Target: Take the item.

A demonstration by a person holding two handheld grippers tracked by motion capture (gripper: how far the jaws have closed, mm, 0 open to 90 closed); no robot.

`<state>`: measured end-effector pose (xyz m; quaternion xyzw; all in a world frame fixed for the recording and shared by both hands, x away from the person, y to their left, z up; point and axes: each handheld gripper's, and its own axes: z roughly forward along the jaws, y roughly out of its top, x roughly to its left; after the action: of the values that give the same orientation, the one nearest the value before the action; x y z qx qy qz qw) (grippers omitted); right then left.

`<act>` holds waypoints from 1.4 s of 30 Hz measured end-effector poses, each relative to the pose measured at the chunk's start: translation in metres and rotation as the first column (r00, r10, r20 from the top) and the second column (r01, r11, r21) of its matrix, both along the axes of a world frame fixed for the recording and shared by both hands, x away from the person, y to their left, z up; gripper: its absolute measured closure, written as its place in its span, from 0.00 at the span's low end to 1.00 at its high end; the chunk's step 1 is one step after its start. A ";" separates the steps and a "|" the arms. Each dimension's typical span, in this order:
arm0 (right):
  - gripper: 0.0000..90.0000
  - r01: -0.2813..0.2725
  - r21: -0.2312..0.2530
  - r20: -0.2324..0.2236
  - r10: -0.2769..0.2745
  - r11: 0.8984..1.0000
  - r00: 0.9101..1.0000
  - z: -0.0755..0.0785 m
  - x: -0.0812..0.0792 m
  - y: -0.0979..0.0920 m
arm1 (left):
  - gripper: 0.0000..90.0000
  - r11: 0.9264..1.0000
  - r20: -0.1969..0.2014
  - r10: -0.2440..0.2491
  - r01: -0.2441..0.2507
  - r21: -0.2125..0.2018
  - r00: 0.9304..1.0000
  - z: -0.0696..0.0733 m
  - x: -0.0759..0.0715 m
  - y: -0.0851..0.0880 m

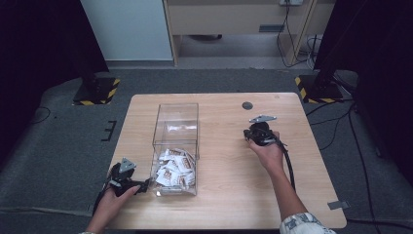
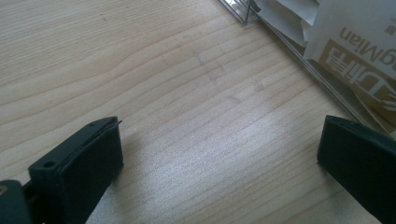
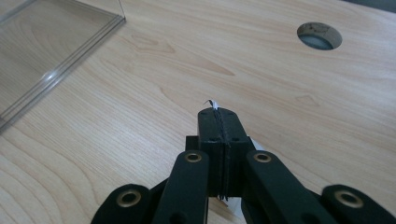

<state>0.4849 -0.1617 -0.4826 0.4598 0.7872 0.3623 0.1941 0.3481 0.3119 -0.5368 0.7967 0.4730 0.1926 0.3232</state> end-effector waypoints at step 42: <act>0.89 0.007 -0.024 -0.049 -0.009 1.000 0.999 -0.022 0.009 0.008 | 0.00 1.000 -0.001 -0.002 0.002 0.001 1.000 0.000 -0.001 0.000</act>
<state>0.4935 -0.1536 -0.5048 0.4693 0.7942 0.3407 0.1815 0.3473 0.3115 -0.5367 0.7973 0.4723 0.1921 0.3229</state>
